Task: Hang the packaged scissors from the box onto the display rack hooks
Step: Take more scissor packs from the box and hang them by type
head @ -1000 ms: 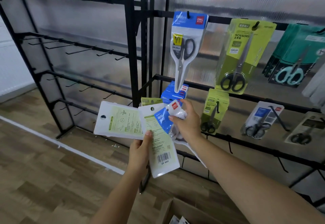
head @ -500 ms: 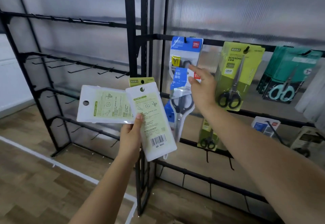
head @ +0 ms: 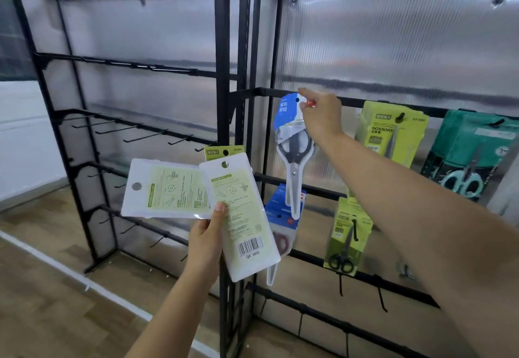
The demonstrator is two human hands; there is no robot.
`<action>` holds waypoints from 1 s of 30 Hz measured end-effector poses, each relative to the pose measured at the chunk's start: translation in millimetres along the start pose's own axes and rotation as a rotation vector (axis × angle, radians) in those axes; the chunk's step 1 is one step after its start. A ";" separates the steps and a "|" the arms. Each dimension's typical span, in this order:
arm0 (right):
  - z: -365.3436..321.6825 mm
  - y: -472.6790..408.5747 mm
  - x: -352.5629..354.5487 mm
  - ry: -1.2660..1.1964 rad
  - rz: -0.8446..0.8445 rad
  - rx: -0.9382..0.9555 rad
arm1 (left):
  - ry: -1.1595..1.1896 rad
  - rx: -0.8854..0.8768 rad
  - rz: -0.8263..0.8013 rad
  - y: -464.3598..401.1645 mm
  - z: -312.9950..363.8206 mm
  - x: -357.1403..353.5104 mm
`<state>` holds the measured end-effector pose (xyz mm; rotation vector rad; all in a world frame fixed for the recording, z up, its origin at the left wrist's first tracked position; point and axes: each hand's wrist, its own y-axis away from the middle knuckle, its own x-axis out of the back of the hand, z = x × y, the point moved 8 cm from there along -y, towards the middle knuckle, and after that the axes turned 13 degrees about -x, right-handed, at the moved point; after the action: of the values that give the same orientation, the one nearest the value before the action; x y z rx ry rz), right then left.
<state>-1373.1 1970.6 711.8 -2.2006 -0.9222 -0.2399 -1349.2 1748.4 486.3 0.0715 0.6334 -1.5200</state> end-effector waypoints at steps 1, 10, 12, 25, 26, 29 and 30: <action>-0.6 -0.4 -0.9 -0.004 0.004 -0.001 | 0.004 -0.006 0.001 -0.2 0.9 0.8; 25.1 -7.0 2.4 -0.101 0.053 -0.154 | 0.029 0.015 0.055 -4.3 8.5 13.5; 23.9 -8.2 -1.9 0.058 0.021 -0.118 | 0.032 0.020 0.066 -5.2 11.2 14.5; 68.0 180.9 -73.4 -0.297 -0.685 -0.380 | 0.226 0.130 -0.013 14.3 0.2 -15.5; 75.3 186.3 -72.9 -0.347 -0.649 -0.416 | 0.232 0.145 -0.013 17.0 -4.1 -18.1; 91.0 194.4 -66.7 -0.427 -0.603 -0.470 | 0.263 0.181 -0.029 25.7 -15.4 -26.8; 95.1 195.9 -63.9 -0.424 -0.602 -0.480 | 0.274 0.196 -0.047 28.5 -18.5 -30.4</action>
<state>-1295.8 1907.3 508.0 -2.3834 -1.9315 -0.3016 -1326.5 1785.9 474.0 0.4232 0.7048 -1.6289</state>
